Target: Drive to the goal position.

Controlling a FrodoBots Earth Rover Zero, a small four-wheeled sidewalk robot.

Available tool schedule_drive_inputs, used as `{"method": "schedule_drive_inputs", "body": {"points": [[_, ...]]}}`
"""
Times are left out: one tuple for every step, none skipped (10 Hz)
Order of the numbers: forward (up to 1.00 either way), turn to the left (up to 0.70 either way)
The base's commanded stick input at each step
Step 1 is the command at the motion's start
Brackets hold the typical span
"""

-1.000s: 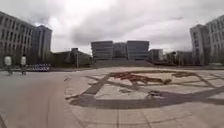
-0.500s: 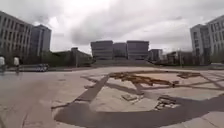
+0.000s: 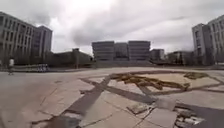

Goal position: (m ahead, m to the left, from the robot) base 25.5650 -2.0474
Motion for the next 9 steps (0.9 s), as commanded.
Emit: {"method": "schedule_drive_inputs", "body": {"points": [[1.00,0.02],[1.00,0.02],[1.00,0.02],[1.00,0.02],[1.00,0.02],[1.00,0.01],[1.00,0.01],[1.00,0.01],[1.00,0.00]]}}
